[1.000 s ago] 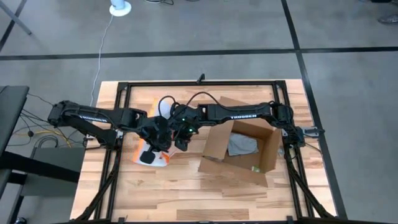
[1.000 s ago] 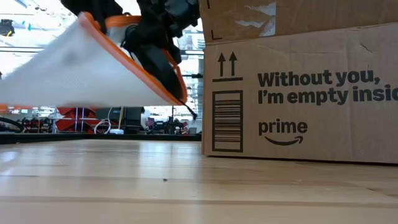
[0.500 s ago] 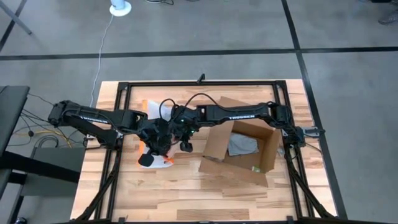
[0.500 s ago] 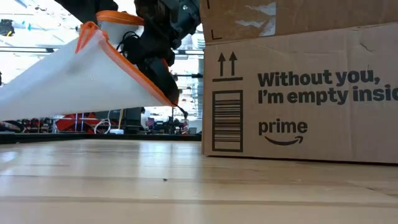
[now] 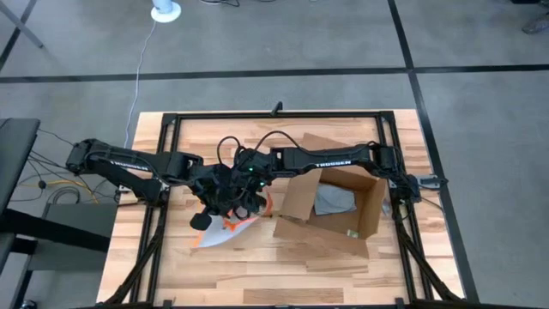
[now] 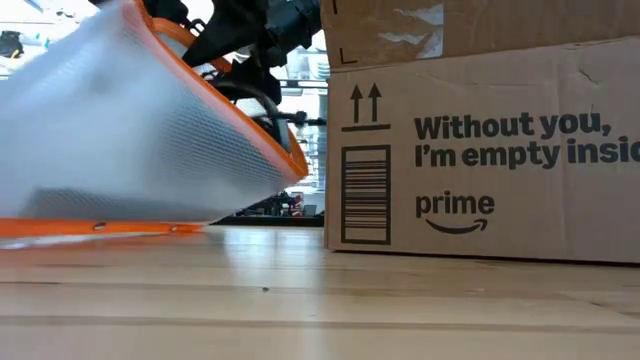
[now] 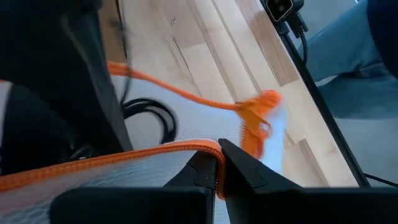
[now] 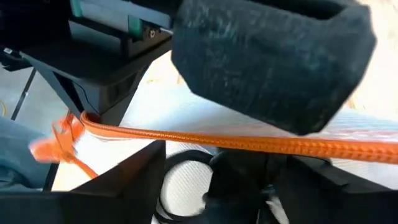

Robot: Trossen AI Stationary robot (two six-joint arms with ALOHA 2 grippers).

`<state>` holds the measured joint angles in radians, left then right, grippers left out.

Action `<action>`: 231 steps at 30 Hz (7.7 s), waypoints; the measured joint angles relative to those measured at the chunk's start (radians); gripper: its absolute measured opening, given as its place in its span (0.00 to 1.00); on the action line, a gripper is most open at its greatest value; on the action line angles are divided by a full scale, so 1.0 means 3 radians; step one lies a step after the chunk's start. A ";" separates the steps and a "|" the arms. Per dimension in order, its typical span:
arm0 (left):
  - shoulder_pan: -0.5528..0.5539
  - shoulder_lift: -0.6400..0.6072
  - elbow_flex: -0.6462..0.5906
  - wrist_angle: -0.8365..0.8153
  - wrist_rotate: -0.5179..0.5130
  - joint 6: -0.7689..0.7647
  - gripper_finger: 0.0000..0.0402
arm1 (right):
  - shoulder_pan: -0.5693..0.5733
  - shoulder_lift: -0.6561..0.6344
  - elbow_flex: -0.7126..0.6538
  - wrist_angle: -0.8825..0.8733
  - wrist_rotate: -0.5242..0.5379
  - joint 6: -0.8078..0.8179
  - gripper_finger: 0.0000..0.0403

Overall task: Unpack boxes
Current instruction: Put the black headphone into the white zip bag, then put the white plastic bag into the white zip bag

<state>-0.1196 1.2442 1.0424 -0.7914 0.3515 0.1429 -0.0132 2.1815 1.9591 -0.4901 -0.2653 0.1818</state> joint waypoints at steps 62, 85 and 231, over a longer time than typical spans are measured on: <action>0.0209 -0.0312 0.0123 -0.0488 -0.0689 -0.0989 0.00 | 0.0328 -0.1806 -0.1846 -0.1456 0.0878 0.0776 0.67; 0.0211 -0.0310 0.0123 -0.0428 -0.0691 -0.0869 0.00 | -0.0345 -0.1287 -0.1475 -0.0250 0.0887 0.0232 0.67; 0.0396 -0.0309 0.0112 -0.0639 -0.0856 -0.0701 0.00 | 0.0643 -0.1572 -0.1316 0.1465 0.1117 0.1493 0.04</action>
<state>-0.0009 1.1515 1.0759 -0.9830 0.0948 -0.0674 0.1799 1.7098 1.5642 -0.0506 0.0696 0.6296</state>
